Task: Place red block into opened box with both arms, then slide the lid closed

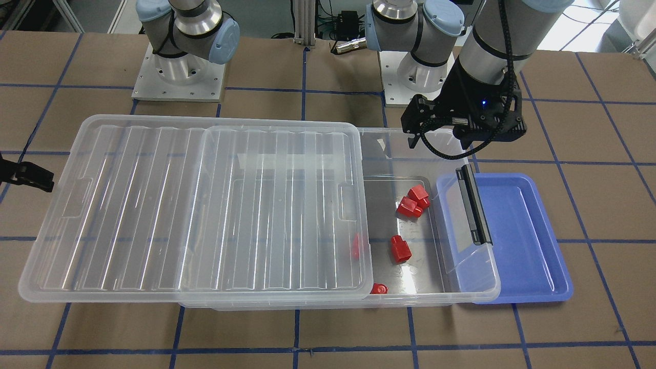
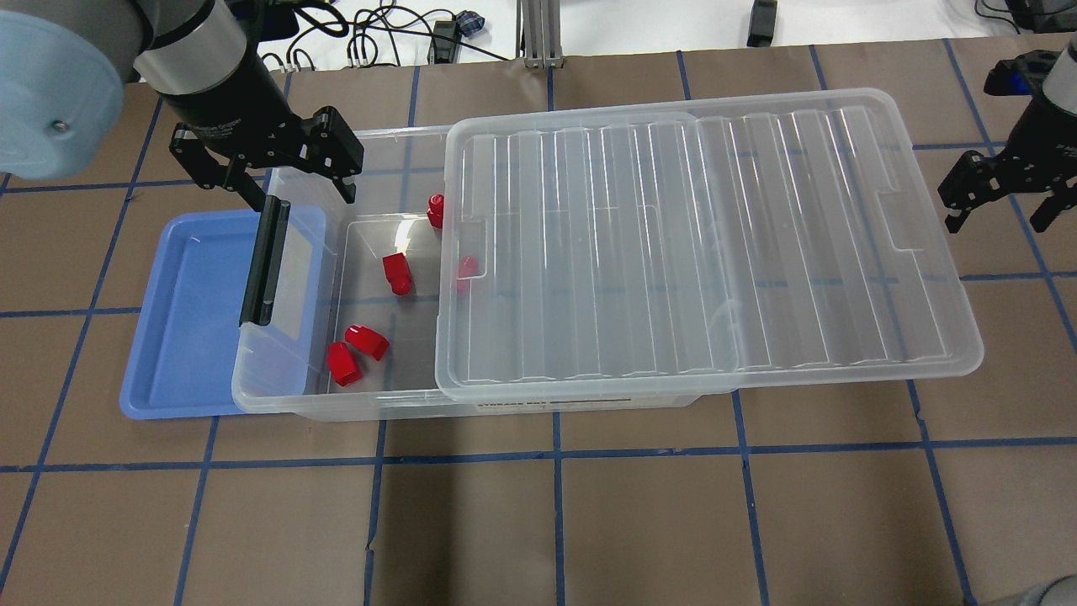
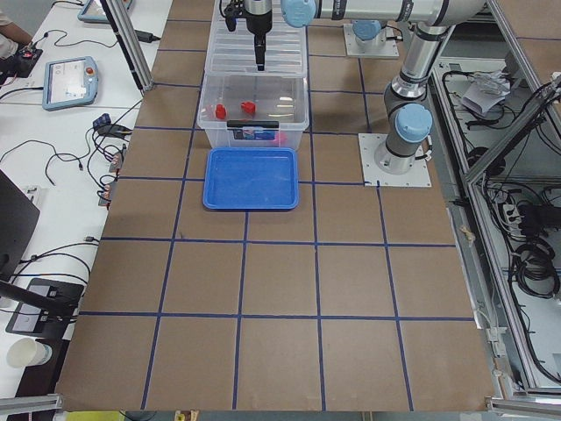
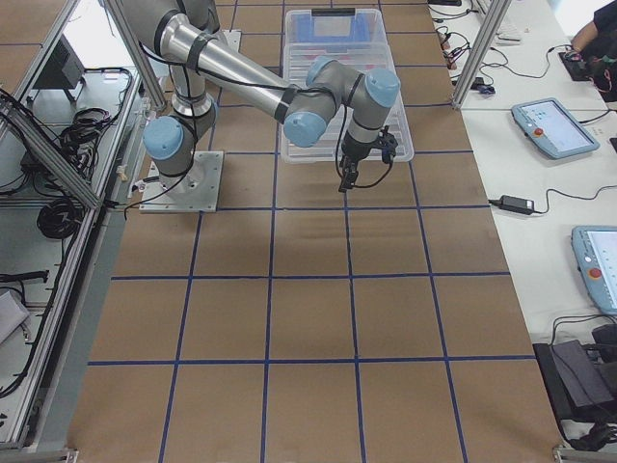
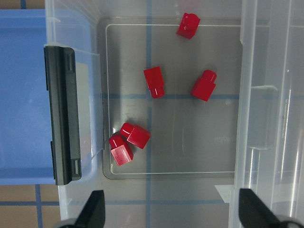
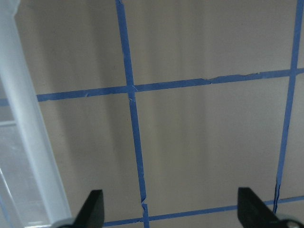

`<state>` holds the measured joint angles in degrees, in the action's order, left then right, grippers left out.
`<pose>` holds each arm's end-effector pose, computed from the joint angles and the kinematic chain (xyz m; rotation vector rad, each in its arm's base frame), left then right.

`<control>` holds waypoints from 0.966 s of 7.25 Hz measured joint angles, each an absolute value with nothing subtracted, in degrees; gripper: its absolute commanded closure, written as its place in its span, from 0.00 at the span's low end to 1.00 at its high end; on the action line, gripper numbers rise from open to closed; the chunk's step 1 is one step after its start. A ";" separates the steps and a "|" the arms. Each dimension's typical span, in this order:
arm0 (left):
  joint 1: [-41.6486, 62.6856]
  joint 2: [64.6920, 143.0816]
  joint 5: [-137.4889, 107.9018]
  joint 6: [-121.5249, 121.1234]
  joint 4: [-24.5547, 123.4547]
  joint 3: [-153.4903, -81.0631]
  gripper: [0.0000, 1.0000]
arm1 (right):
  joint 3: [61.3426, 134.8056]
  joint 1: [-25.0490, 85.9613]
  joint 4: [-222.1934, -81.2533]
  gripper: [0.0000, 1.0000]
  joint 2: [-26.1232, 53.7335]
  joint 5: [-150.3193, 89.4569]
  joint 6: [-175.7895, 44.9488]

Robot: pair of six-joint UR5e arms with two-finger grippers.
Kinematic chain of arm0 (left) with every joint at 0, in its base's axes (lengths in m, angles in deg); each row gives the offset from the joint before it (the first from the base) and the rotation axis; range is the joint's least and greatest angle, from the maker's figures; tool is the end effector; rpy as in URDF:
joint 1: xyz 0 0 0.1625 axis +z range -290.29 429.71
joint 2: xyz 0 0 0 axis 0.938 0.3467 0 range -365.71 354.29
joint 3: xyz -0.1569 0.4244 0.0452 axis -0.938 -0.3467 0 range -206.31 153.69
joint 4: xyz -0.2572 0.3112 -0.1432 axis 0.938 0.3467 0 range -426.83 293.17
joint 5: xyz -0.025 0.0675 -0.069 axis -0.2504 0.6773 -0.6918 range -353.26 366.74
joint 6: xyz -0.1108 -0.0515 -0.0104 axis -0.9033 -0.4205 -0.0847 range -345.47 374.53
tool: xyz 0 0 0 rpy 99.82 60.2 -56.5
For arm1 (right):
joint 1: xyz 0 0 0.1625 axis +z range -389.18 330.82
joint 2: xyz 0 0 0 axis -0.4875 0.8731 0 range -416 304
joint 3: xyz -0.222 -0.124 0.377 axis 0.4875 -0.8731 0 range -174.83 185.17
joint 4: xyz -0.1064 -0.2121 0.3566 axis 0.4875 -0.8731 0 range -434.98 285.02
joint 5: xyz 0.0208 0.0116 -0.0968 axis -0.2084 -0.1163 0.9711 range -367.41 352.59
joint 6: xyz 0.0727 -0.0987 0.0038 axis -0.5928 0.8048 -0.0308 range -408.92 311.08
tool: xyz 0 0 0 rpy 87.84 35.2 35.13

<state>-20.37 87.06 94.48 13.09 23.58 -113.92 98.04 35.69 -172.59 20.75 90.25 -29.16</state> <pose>-0.1390 -0.5269 0.4901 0.0371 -3.1020 -0.0220 -0.1386 -0.5710 0.3571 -0.1283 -3.0587 -0.2886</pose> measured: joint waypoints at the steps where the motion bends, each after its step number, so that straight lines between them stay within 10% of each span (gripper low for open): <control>1: -20.40 87.04 94.49 13.10 23.62 -113.79 0.00 | 98.04 36.04 -172.59 0.00 20.68 90.22 -29.22; 7: -20.51 87.01 96.82 13.12 24.21 -113.00 0.00 | 97.98 46.97 -171.72 0.00 20.66 90.30 -42.67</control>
